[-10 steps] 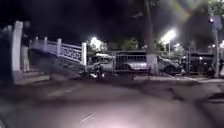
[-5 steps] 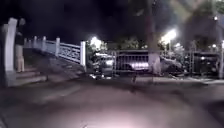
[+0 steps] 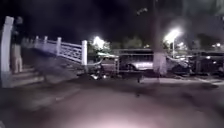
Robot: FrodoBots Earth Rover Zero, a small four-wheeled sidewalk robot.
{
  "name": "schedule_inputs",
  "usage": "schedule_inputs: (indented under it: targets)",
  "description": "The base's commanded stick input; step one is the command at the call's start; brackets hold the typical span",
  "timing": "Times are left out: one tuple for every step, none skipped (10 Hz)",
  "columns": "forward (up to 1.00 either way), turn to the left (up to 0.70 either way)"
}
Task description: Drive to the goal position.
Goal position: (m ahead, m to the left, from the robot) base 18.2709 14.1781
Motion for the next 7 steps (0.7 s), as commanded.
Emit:
schedule_inputs:
  targets:
    - [0.45,0.27]
    - [0.45,0.27]
    - [0.45,0.27]
    - [0.45,0.27]
    - [0.45,0.27]
    - [0.45,0.27]
    - [0.45,0.27]
